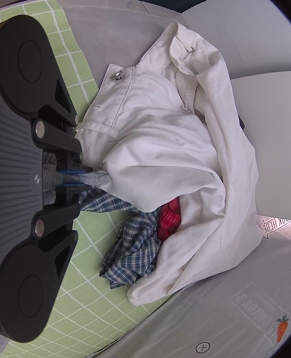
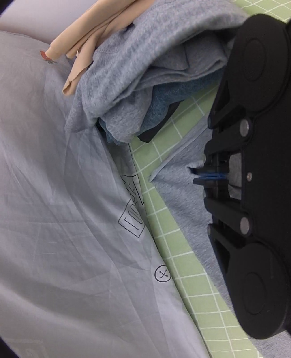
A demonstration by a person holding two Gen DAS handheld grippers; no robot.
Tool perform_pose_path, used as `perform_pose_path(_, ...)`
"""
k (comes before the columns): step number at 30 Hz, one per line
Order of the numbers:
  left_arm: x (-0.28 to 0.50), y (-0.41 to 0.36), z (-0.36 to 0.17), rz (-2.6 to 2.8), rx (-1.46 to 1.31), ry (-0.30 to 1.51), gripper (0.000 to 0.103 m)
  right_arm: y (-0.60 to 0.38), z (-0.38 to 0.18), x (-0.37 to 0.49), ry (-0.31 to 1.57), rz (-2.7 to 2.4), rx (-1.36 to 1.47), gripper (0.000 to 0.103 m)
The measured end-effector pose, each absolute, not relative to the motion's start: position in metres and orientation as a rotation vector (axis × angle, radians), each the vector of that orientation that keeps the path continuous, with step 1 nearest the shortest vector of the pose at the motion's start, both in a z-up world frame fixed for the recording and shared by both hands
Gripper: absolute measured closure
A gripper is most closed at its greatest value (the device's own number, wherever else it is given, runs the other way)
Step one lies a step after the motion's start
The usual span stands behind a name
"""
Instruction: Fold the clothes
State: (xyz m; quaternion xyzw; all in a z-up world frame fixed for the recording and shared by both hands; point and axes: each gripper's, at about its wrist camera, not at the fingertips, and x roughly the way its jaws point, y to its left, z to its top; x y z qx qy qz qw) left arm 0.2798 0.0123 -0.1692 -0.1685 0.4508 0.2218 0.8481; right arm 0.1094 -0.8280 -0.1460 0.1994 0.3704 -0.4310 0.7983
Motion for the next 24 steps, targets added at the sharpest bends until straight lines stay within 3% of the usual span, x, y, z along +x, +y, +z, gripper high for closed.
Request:
perform_pose_path(3, 0.282, 0.011, -0.167, 0.461, -0.341, 0.945, 0.094, -0.84, -0.143, 0.117, 0.744, -0.946, 0.476, 0.102)
perform_pose_path(7, 0.284, 0.005, -0.17, 0.447, -0.314, 0.941, 0.085, -0.827, -0.142, 0.12, 0.725, -0.934, 0.494, 0.096)
perform_pose_path(9, 0.282, 0.0, -0.168, 0.421, -0.298, 0.948, 0.077, -0.808, -0.144, 0.121, 0.754, -0.909, 0.458, 0.079)
perform_pose_path(10, 0.279, -0.002, -0.166, 0.407, -0.301, 0.951, 0.071, -0.798, -0.146, 0.122, 0.768, -0.896, 0.44, 0.063)
perform_pose_path(11, 0.275, -0.003, -0.163, 0.395, -0.313, 0.956, 0.07, -0.789, -0.147, 0.123, 0.782, -0.883, 0.422, 0.055)
perform_pose_path(16, 0.257, -0.015, -0.153, 0.352, -0.366, 0.99, 0.061, -0.726, -0.147, 0.123, 0.811, -0.788, 0.363, 0.055)
perform_pose_path(24, 0.25, -0.058, -0.15, 0.25, -0.392, 1.072, 0.053, -0.619, -0.148, 0.125, 0.882, -0.588, 0.562, 0.055)
